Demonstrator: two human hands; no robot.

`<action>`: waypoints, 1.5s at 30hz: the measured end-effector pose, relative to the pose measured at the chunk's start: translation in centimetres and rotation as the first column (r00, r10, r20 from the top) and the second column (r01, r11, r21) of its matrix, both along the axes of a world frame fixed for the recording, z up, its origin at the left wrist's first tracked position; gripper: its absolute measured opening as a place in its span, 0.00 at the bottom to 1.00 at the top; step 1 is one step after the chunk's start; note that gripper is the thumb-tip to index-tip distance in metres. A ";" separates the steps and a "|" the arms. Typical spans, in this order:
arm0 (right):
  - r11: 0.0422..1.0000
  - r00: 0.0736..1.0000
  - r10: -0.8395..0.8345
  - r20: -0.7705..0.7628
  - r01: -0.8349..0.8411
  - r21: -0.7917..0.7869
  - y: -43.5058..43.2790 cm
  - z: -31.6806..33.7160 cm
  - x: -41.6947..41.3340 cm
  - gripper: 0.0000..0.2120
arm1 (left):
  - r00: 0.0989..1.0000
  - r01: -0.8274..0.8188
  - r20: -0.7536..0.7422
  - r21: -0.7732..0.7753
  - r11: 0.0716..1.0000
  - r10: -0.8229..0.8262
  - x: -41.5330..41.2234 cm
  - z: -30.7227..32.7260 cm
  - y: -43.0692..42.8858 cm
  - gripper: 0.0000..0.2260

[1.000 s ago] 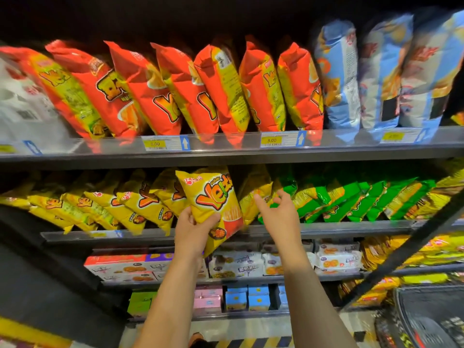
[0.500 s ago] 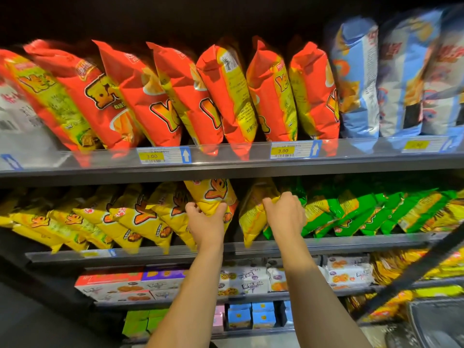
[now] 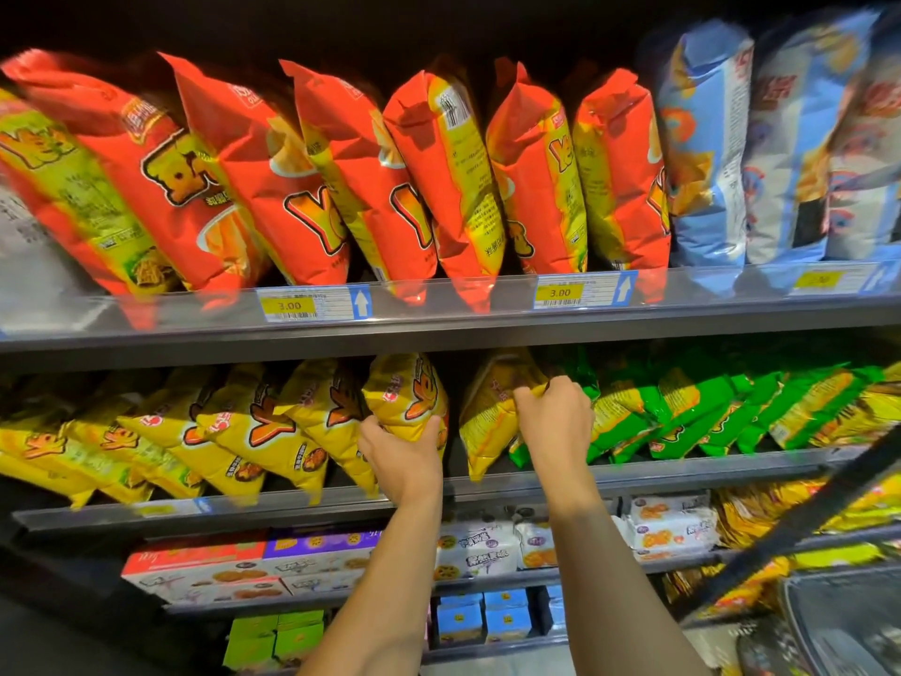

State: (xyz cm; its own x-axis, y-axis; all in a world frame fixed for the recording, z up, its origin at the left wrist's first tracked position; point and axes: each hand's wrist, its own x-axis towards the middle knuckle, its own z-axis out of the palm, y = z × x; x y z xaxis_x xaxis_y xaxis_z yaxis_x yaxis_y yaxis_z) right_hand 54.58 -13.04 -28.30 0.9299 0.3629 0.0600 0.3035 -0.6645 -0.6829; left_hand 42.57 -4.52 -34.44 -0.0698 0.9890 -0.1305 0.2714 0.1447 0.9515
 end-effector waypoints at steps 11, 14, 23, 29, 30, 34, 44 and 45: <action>0.964 0.999 -0.045 -0.009 0.046 0.261 -1.0 0.6 -0.5 0.15 | 0.999 0.025 -0.037 -0.056 0.998 -0.027 -1.3 -0.9 -0.2 0.43; 0.942 0.999 -0.029 -0.045 0.042 0.332 -2.1 1.1 -0.6 0.15 | 0.999 0.032 -0.028 -0.071 0.997 -0.034 -1.6 -0.5 -0.7 0.44; 0.831 0.973 0.045 -0.225 0.089 0.549 -9.6 3.2 -0.6 0.11 | 1.000 0.018 0.004 -0.161 0.987 -0.017 -3.5 1.4 -5.3 0.47; 0.764 0.926 0.216 -0.311 0.038 0.644 -17.0 4.3 -0.6 0.03 | 0.993 0.116 -0.017 -0.026 0.993 -0.116 -3.2 4.6 -9.2 0.39; 0.766 0.917 0.246 -0.314 0.014 0.642 -18.3 4.6 -0.5 0.03 | 0.986 0.166 -0.031 0.006 0.986 -0.165 -3.0 5.3 -10.2 0.38; 0.752 0.875 0.362 -0.320 -0.072 0.655 -23.4 5.6 -0.4 0.03 | 0.855 0.517 -0.038 0.156 0.842 -0.518 -2.7 8.6 -14.5 0.36; 0.649 0.797 0.502 -0.336 -0.091 0.755 -32.4 6.3 0.2 0.08 | 0.406 0.913 -0.069 -0.005 0.407 -0.911 -2.8 12.6 -23.7 0.29; 0.638 0.801 0.500 -0.329 -0.084 0.765 -32.9 6.3 0.2 0.09 | 0.411 0.912 -0.043 0.002 0.411 -0.911 -2.7 12.8 -24.5 0.26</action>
State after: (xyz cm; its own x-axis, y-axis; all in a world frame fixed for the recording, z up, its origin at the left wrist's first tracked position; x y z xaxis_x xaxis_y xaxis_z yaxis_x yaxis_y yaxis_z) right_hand 54.80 -45.92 -22.03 0.7497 0.6617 0.0048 -0.1063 0.1275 -0.9861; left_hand 39.87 -29.07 -21.65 0.8709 0.4754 -0.1250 0.2583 -0.2263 0.9392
